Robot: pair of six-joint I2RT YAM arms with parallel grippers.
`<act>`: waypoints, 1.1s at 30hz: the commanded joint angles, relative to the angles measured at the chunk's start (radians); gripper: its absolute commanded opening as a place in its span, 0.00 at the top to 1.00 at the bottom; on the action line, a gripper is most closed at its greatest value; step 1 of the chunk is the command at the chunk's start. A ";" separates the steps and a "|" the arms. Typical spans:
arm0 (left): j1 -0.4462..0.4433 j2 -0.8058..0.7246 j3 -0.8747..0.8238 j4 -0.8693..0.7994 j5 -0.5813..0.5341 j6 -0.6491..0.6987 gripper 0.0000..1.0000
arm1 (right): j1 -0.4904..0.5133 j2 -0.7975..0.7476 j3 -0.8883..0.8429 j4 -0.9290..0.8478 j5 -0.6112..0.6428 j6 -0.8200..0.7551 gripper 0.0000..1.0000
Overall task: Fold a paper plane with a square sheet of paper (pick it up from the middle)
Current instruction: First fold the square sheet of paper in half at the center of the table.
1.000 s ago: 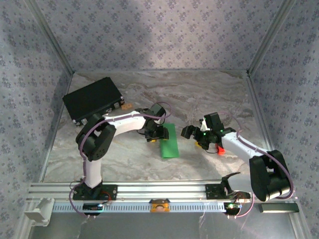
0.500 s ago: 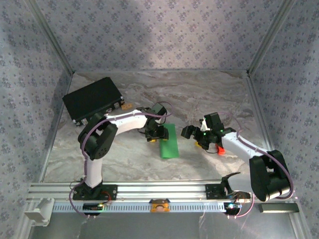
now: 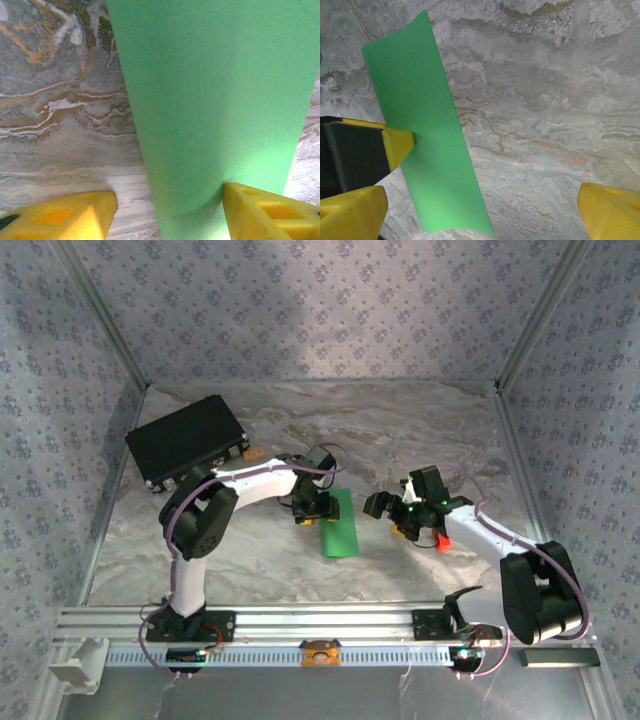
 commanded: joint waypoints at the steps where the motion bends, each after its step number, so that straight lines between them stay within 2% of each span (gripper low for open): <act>1: -0.011 0.119 -0.032 0.103 -0.056 0.023 0.38 | -0.003 0.001 0.002 -0.007 -0.001 0.011 0.01; 20: -0.012 0.119 -0.033 0.111 -0.060 0.019 0.40 | 0.007 0.018 0.004 0.009 -0.009 0.012 0.03; 27: -0.012 0.116 -0.036 0.118 -0.063 0.016 0.39 | 0.014 0.031 0.004 0.033 -0.027 0.010 0.13; 33: -0.013 0.118 -0.037 0.123 -0.063 0.020 0.39 | 0.021 0.052 0.011 0.038 -0.033 0.010 0.14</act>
